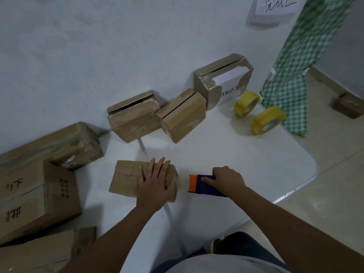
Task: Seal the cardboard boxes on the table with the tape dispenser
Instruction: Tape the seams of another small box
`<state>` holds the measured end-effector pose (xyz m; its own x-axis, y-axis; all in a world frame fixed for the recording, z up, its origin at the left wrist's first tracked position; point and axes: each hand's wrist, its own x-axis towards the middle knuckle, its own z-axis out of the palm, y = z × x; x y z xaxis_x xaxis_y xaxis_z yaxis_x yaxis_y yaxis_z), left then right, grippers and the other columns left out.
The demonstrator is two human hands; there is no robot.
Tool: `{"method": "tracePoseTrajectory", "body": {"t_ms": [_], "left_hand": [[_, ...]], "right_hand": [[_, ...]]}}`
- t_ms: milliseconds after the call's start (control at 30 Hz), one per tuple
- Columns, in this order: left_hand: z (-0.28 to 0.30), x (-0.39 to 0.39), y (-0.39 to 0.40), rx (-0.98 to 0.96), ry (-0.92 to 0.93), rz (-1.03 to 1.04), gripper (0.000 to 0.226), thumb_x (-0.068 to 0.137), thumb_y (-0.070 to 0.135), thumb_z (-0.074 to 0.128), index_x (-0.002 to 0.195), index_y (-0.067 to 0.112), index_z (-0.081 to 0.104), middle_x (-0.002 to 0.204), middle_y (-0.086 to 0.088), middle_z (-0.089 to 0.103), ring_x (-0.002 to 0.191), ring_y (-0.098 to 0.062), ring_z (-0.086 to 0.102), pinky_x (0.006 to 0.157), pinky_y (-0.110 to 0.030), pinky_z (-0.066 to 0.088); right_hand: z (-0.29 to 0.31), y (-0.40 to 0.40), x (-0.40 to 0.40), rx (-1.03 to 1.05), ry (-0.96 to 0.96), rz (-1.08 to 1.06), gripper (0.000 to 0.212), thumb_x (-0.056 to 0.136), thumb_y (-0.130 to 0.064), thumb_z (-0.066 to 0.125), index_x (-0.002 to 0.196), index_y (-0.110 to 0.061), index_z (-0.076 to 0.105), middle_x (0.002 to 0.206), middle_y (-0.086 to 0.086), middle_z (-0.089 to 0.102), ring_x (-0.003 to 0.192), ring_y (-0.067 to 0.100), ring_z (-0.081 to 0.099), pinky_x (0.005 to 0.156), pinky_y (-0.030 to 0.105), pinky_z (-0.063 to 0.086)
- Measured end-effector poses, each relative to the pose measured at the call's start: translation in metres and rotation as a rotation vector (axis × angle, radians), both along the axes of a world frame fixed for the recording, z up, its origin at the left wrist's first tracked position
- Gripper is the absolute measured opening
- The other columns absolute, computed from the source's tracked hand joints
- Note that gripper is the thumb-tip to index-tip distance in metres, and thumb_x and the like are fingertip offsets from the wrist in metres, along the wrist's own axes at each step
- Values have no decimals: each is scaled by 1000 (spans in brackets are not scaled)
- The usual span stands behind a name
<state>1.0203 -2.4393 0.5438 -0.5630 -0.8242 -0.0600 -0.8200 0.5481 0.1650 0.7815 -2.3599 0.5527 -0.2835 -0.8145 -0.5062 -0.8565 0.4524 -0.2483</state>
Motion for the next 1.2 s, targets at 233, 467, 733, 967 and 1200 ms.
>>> {"method": "tracePoseTrajectory", "body": {"t_ms": [233, 467, 733, 967, 1200], "left_hand": [[0, 1, -1, -5, -7, -13, 73, 90, 67, 27, 148, 24, 41, 157, 4, 35, 149, -25, 23, 118, -58, 15], [-2, 3, -4, 28, -44, -31, 71, 89, 58, 29, 151, 24, 34, 161, 3, 26, 152, -26, 14, 119, -58, 9], [-9, 36, -8, 42, -47, -292, 73, 91, 62, 44, 154, 30, 25, 163, 9, 20, 153, -19, 2, 118, -61, 12], [10, 46, -44, -119, -191, -522, 82, 82, 71, 54, 153, 35, 31, 158, -5, 33, 148, -30, 25, 120, -50, 11], [20, 76, -69, -54, 32, -505, 50, 89, 39, 64, 133, 17, 56, 139, -3, 52, 133, -20, 48, 122, -49, 14]], "right_hand": [[-10, -15, 41, 38, 4, -47, 51, 94, -64, 41, 86, -13, 48, 94, 5, 62, 84, 21, 62, 66, 28, 43], [-17, -31, 50, 63, 49, -50, 54, 93, -66, 41, 85, -13, 50, 92, 5, 60, 82, 21, 59, 64, 28, 41], [4, -59, 4, -54, 151, -348, 51, 96, -59, 39, 95, -9, 51, 96, 12, 63, 79, 30, 58, 65, 33, 42], [-25, -44, 40, -116, -209, -315, 38, 100, -20, 45, 136, -10, 40, 128, 15, 53, 114, 34, 54, 91, 43, 45], [-19, -37, 60, -386, -329, -222, 32, 91, 0, 53, 123, -2, 59, 122, 15, 61, 111, 27, 56, 96, 33, 41]]}}
